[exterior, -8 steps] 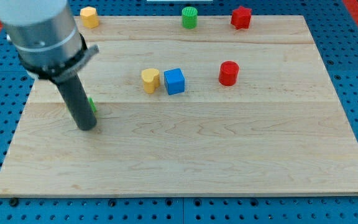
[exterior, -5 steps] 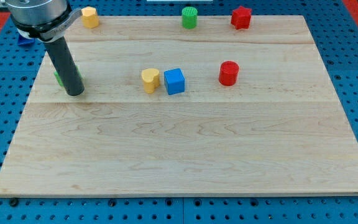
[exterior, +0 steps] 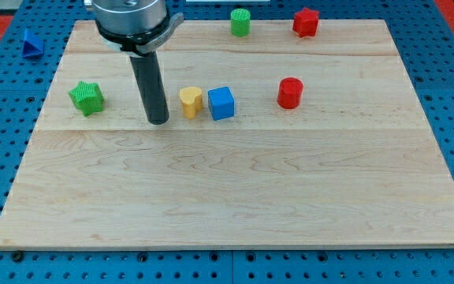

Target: Point at the yellow heart

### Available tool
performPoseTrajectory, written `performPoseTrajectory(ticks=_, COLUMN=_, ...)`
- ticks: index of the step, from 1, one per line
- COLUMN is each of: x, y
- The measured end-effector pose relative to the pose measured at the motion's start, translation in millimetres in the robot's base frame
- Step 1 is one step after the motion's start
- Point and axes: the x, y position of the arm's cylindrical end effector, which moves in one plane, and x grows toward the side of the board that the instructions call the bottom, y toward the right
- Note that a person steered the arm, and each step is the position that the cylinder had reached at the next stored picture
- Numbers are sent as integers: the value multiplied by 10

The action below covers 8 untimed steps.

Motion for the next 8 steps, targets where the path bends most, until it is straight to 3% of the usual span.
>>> performPoseTrajectory(ticks=2, x=40, y=291)
performPoseTrajectory(ticks=8, x=64, y=394)
